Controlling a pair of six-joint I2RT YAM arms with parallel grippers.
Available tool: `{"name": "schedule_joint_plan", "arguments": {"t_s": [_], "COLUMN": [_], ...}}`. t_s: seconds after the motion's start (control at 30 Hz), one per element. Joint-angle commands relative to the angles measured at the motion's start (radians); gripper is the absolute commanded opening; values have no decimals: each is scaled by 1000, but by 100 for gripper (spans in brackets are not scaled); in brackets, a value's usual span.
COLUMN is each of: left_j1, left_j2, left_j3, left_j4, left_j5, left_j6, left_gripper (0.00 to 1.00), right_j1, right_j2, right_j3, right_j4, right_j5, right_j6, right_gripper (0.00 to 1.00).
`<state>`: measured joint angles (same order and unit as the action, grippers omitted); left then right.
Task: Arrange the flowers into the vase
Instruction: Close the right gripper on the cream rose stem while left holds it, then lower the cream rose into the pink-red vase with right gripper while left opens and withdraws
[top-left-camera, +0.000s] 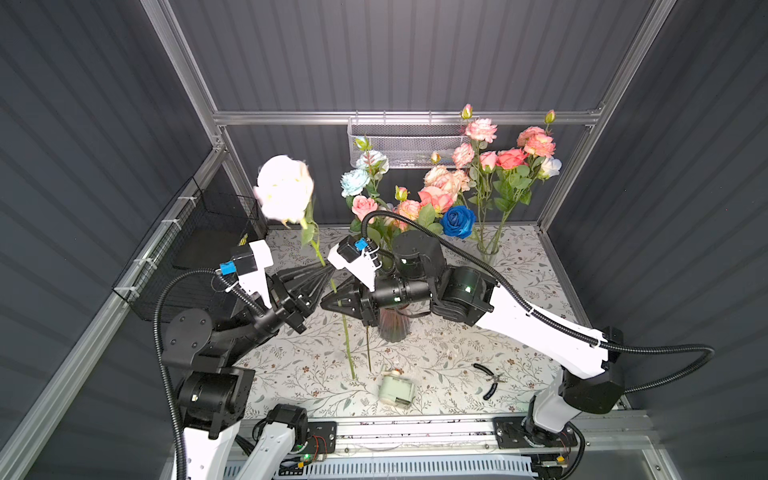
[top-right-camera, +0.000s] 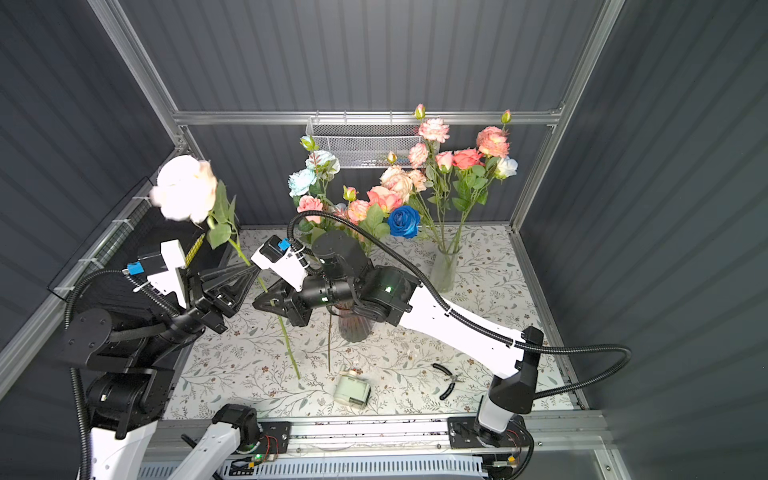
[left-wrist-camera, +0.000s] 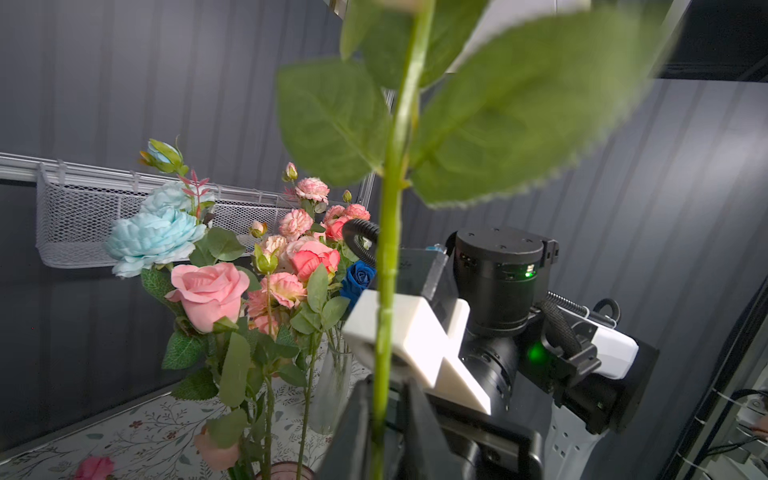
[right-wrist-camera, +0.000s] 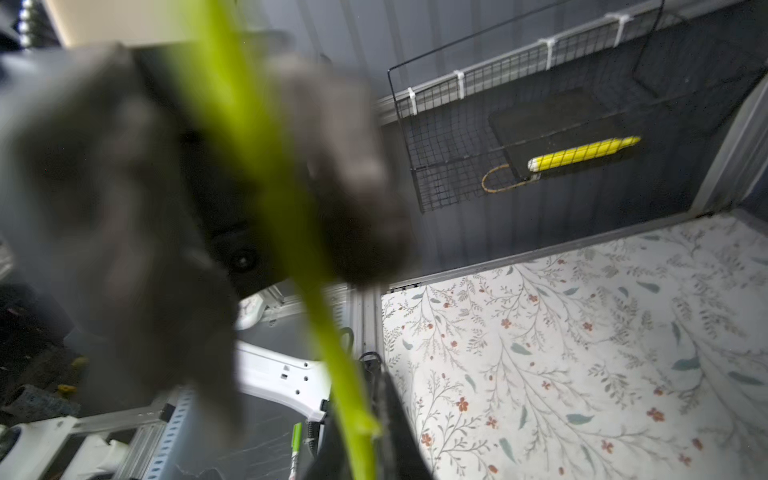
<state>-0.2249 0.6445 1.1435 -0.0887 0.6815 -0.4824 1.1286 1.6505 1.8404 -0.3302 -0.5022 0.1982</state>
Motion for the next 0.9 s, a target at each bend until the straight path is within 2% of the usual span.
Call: {"name": "schedule_joint_plan", "arguments": {"t_s": [0.0,0.03,0.07,0.13,0.33,0.5,0.6,0.87], "left_j1": [-1,-1,-1,-1,-1,-1,-1,-1], "left_j2": [-7,-12,-18,-30,-77,-90,-95,-94], "left_j3": [-14,-20,-26,-27,-75,-160,-190,-215], "left_j4": [18,11,5,-23,-114,-140,-156,-207], "left_j5": [3,-21,-45,-110,-389,-451,-458,-462], "left_j6": [-33,-35,-35,-32,-30,-48,-50,-27], "left_gripper": [79,92,99,100,100,100,100,100], "right_j1": [-3,-3,-4,-6,-10,-20,-44,-106], "right_j2": [-72,-99,-130,-196,-413,-477,-469,-406], "right_j3": [-69,-105,-144,-219,-438,-509,-501,-432], "right_j4": [52,73,94,125,181,221,261,332], "right_j5": [35,54,78,136,431,662,703,678], "right_j6": [-12,-13,-15,-24,-103,-222,-270,-313], "right_gripper": [0,0,0,0,0,0,0,0]}}
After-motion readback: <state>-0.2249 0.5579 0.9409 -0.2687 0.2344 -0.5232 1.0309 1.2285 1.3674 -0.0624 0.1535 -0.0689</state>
